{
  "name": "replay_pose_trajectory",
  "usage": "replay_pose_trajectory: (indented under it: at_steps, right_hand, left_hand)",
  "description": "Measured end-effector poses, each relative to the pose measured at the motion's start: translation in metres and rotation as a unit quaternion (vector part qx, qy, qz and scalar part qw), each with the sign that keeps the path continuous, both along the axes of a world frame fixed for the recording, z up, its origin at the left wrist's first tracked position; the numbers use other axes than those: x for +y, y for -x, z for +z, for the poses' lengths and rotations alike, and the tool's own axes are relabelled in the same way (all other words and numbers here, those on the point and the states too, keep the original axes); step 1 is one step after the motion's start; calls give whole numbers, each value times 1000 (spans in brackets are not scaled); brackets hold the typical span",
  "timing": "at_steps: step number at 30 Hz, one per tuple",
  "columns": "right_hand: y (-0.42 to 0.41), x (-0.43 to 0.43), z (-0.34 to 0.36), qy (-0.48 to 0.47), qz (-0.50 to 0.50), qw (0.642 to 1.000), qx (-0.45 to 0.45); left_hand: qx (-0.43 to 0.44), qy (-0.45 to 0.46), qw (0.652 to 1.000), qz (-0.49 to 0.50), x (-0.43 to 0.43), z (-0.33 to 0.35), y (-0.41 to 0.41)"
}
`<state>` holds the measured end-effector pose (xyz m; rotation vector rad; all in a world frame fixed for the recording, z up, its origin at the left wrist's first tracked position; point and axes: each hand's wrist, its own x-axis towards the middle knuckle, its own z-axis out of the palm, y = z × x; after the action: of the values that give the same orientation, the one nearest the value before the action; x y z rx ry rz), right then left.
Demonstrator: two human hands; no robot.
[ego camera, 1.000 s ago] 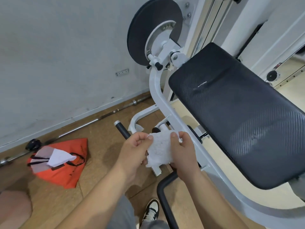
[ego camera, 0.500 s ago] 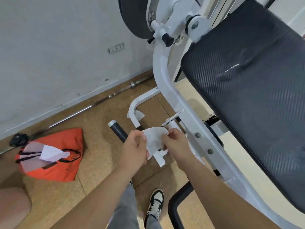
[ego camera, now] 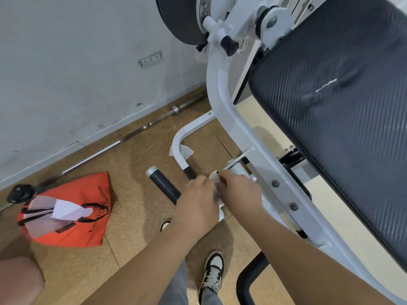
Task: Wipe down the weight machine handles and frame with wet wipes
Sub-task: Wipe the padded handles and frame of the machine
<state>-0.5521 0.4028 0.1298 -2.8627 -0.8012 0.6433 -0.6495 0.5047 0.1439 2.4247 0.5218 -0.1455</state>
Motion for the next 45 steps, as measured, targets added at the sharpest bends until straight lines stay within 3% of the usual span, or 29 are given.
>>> replay_pose_trajectory:
  at_steps: [2, 5, 7, 9, 12, 15, 20, 24, 26, 29, 31, 33, 36, 38, 40, 42, 43, 45]
  right_hand:
    - [-5, -5, 8, -76, -45, 996, 0]
    - [-13, -28, 20, -236, -18, 955, -177]
    - [-28, -47, 24, -238, 37, 941, -238]
    - [-47, -65, 29, -153, 14, 972, -179]
    - [-73, -86, 25, -3, -85, 996, -17]
    - [-78, -98, 15, 19, -59, 998, -27]
    - [-82, -101, 4, -14, -78, 997, 4]
    - [-88, -102, -2, -2, -59, 998, 3]
    - [-91, -100, 2, 24, -36, 999, 3]
    - [-93, -97, 7, 38, -23, 999, 4]
    - [-92, -97, 6, 30, -26, 999, -2]
    - [-91, -97, 5, 22, -26, 999, -9]
    - [-92, -97, 1, 22, -23, 999, -13]
    - [-93, -97, -1, 22, -20, 999, -19]
    - [-93, -98, -1, 22, -21, 999, -21]
    - [-92, -97, -1, 12, -25, 999, -19]
    - [-91, -97, -3, 2, -27, 999, -19]
    - [-91, -99, -6, -8, -25, 999, -20]
  left_hand:
    - [61, -23, 997, -47, -8, -7, -11]
    - [142, -122, 978, -95, -21, -20, -20]
    - [168, -174, 965, -102, -29, -28, -22]
    - [190, -175, 962, -87, -31, -37, -29]
    - [235, -105, 964, -65, -23, -50, -45]
    - [267, 20, 960, -79, -8, -61, -59]
    - [387, 279, 877, -63, 18, -79, -72]
    - [421, 362, 830, -45, 16, -76, -79]
    - [417, 264, 869, -33, 7, -66, -79]
    - [315, -46, 948, 2, -24, -55, -62]
    - [239, -196, 951, 20, -48, -45, -46]
    - [227, -215, 949, 36, -56, -47, -42]
    - [295, -113, 948, 40, -37, -64, -58]
    - [348, 32, 937, 3, -15, -79, -71]
    - [392, 219, 893, -7, 0, -86, -77]
    - [423, 339, 840, 3, 8, -88, -79]
    - [422, 350, 836, -1, 10, -87, -81]
    - [389, 268, 882, 3, 3, -84, -84]
